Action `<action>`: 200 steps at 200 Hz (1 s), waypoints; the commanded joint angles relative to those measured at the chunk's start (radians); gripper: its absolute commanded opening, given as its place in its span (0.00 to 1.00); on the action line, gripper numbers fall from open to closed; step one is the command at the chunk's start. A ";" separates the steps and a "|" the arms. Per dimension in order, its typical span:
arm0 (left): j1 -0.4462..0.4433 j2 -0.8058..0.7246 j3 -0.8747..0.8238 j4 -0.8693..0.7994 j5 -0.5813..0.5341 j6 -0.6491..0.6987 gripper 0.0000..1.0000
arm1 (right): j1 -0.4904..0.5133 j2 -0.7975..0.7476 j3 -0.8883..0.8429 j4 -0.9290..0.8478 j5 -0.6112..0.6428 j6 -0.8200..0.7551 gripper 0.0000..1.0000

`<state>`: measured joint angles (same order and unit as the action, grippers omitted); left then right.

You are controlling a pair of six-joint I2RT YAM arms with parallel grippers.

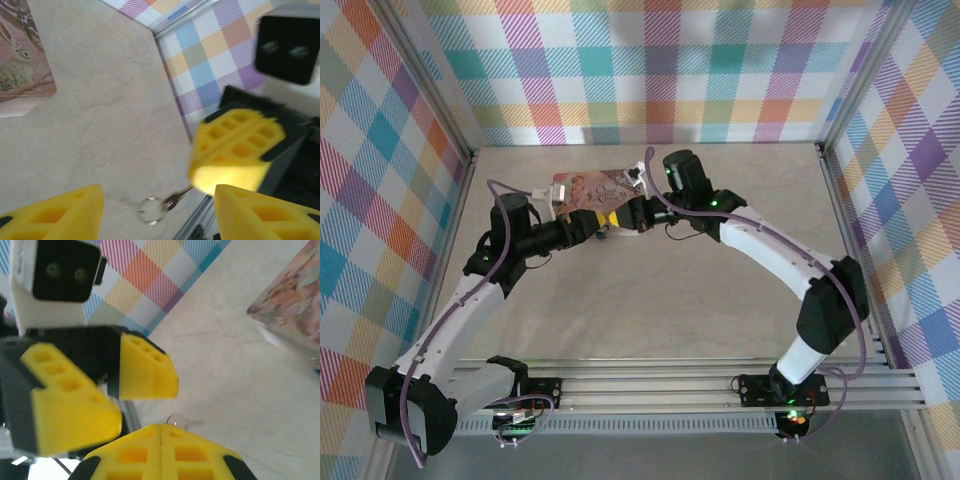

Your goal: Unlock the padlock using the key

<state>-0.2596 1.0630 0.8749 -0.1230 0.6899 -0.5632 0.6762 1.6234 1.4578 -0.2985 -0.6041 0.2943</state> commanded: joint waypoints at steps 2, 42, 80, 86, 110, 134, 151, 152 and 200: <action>0.010 0.005 0.036 -0.147 0.127 0.236 0.57 | 0.003 -0.050 0.028 -0.231 0.054 -0.306 0.00; 0.010 0.005 0.041 -0.122 0.283 0.363 0.51 | -0.003 -0.058 0.038 -0.231 -0.060 -0.344 0.00; 0.005 0.001 0.025 -0.045 0.332 0.364 0.50 | -0.010 -0.027 0.080 -0.254 -0.151 -0.336 0.00; 0.004 0.003 0.025 -0.043 0.334 0.365 0.50 | -0.011 -0.025 0.082 -0.251 -0.160 -0.331 0.00; 0.002 0.021 0.022 -0.032 0.338 0.366 0.49 | -0.010 -0.023 0.088 -0.239 -0.188 -0.318 0.00; 0.000 0.043 0.016 0.001 0.360 0.342 0.44 | -0.010 -0.016 0.094 -0.240 -0.206 -0.305 0.00; -0.006 0.055 0.016 0.010 0.376 0.340 0.42 | -0.012 -0.012 0.096 -0.240 -0.216 -0.295 0.00; -0.006 0.055 0.016 0.011 0.377 0.340 0.42 | -0.011 -0.011 0.096 -0.238 -0.217 -0.295 0.00; -0.015 0.045 0.006 0.031 0.392 0.339 0.42 | -0.013 0.005 0.101 -0.239 -0.235 -0.274 0.00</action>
<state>-0.2676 1.1221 0.8925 -0.1329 1.0424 -0.2272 0.6697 1.6043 1.5295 -0.5289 -0.7914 0.0078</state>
